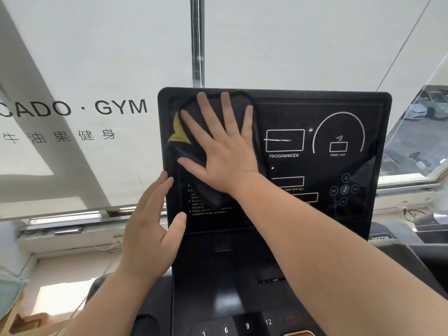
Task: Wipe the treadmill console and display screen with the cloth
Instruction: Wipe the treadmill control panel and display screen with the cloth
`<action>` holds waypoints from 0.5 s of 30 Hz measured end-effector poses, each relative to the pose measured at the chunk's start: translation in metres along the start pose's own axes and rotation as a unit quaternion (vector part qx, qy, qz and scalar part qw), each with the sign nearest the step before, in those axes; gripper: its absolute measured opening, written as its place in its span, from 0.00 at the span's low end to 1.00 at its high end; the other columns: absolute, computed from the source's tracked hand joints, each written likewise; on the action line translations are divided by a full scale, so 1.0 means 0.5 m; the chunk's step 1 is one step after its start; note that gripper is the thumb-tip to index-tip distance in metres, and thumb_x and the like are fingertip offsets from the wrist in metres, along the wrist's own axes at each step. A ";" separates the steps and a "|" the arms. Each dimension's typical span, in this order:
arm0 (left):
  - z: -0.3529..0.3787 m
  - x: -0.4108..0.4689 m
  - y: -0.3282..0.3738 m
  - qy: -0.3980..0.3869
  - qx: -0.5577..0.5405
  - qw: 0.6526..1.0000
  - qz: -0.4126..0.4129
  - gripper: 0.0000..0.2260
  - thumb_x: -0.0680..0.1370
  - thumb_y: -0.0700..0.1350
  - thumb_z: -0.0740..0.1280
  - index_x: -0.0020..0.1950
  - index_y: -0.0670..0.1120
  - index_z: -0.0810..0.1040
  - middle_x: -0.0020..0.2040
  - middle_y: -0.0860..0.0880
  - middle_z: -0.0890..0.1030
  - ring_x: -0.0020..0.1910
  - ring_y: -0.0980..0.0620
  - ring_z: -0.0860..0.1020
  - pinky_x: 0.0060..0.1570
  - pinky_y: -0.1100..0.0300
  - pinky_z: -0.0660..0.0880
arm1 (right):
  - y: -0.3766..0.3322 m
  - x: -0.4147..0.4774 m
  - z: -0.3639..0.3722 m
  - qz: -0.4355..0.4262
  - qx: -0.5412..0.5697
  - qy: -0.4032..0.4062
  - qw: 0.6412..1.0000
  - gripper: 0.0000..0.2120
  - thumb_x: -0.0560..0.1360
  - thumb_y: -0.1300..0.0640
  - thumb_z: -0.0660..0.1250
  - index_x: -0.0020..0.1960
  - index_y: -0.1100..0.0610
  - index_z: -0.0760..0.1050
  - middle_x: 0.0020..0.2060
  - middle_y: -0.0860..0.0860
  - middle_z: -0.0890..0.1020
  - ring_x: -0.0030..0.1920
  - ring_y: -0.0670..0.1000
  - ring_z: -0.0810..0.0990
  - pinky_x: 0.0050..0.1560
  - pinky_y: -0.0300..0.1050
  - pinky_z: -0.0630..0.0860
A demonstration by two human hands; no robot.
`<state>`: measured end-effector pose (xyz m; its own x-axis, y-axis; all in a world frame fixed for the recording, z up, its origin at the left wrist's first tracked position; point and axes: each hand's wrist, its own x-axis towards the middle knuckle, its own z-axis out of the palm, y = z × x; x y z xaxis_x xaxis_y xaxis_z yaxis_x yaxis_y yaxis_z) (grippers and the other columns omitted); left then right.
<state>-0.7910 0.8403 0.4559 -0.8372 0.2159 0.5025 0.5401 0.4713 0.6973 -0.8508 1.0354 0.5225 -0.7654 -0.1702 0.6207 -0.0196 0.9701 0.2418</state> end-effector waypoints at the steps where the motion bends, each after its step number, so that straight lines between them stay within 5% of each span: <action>1: 0.002 0.000 -0.002 0.001 0.004 1.000 0.003 0.30 0.74 0.53 0.61 0.75 0.46 0.71 0.77 0.53 0.69 0.75 0.59 0.66 0.70 0.76 0.56 | 0.031 -0.016 0.003 0.018 -0.005 0.000 1.000 0.41 0.77 0.25 0.53 0.84 0.43 0.52 0.84 0.53 0.49 0.82 0.66 0.44 0.74 0.78 0.41; 5: 0.009 -0.005 -0.004 -0.002 -0.001 1.000 0.006 0.28 0.74 0.46 0.66 0.75 0.46 0.71 0.78 0.53 0.67 0.74 0.70 0.60 0.67 0.79 0.55 | 0.177 -0.092 0.008 0.222 0.009 -0.042 0.974 0.47 0.74 0.22 0.51 0.84 0.45 0.46 0.84 0.53 0.42 0.81 0.68 0.39 0.73 0.81 0.38; 8: 0.017 -0.010 -0.005 -0.001 -0.008 1.000 0.001 0.28 0.74 0.45 0.66 0.76 0.46 0.70 0.79 0.54 0.64 0.76 0.67 0.60 0.69 0.78 0.54 | 0.232 -0.137 0.002 0.359 0.066 -0.074 0.928 0.50 0.73 0.21 0.47 0.84 0.50 0.43 0.83 0.54 0.37 0.81 0.67 0.35 0.72 0.82 0.43; 11: 0.025 -0.016 -0.005 0.007 -0.074 0.997 -0.015 0.27 0.75 0.44 0.62 0.76 0.46 0.69 0.79 0.54 0.64 0.78 0.60 0.61 0.73 0.72 0.57 | 0.182 -0.152 0.010 0.353 0.075 -0.076 0.929 0.51 0.74 0.21 0.45 0.84 0.54 0.44 0.83 0.58 0.38 0.80 0.70 0.37 0.72 0.81 0.45; 15: 0.027 -0.031 -0.016 0.021 -0.127 0.991 -0.031 0.28 0.75 0.49 0.56 0.76 0.49 0.69 0.78 0.57 0.65 0.78 0.59 0.61 0.76 0.51 0.62 | 0.048 -0.173 0.036 0.225 0.046 -0.085 0.969 0.53 0.71 0.20 0.50 0.84 0.53 0.48 0.83 0.61 0.43 0.80 0.73 0.40 0.71 0.83 0.43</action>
<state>-0.7834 0.8447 0.4355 -0.8681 0.1551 0.4716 0.4963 0.2513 0.8310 -0.7964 1.0767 0.4611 -0.8046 0.2980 0.5137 0.2905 0.9519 -0.0972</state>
